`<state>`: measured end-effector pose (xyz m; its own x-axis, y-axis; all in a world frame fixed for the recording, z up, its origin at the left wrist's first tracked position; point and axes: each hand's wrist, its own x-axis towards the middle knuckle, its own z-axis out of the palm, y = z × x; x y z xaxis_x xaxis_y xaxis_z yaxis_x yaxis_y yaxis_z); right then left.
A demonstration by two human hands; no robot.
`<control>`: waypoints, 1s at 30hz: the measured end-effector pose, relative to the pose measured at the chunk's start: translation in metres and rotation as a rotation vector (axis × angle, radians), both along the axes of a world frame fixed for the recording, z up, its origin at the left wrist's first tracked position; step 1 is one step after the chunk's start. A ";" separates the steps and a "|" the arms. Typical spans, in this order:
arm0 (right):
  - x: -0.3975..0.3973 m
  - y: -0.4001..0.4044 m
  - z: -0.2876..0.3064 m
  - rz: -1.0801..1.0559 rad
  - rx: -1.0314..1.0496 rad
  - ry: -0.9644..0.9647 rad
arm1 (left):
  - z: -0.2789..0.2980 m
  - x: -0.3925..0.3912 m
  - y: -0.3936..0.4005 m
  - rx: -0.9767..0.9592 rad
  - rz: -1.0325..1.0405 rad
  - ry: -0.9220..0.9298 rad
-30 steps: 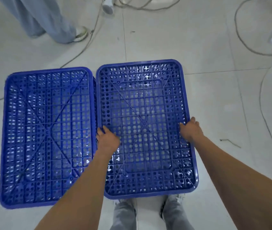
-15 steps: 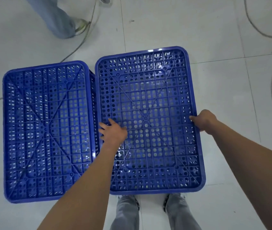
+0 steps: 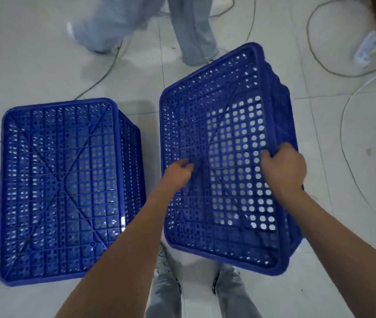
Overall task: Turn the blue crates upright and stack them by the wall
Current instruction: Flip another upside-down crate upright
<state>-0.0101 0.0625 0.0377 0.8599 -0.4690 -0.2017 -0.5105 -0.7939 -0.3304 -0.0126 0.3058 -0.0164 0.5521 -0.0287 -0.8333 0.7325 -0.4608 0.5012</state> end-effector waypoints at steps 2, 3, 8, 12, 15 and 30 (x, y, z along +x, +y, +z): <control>-0.002 0.031 0.008 0.072 0.008 0.021 | 0.017 0.003 -0.008 -0.061 0.060 -0.043; -0.003 0.047 0.009 0.115 0.016 0.041 | 0.024 0.004 -0.011 -0.086 0.095 -0.045; -0.008 0.123 0.003 0.312 0.094 0.046 | 0.040 -0.005 -0.012 -0.186 0.200 -0.075; -0.012 0.146 -0.001 0.399 0.464 0.084 | 0.026 -0.015 0.009 -0.160 0.286 -0.172; -0.016 0.115 -0.008 0.298 0.334 -0.041 | 0.006 -0.020 0.039 -0.074 0.330 -0.203; -0.004 0.007 -0.068 -0.224 0.589 0.395 | -0.028 -0.032 0.051 0.363 0.405 -0.182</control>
<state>-0.0138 0.0698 -0.0301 0.5680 -0.3428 -0.7483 -0.8081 -0.4049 -0.4279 -0.0445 0.3571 -0.0447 0.5949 0.4849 -0.6411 0.8032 -0.3276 0.4975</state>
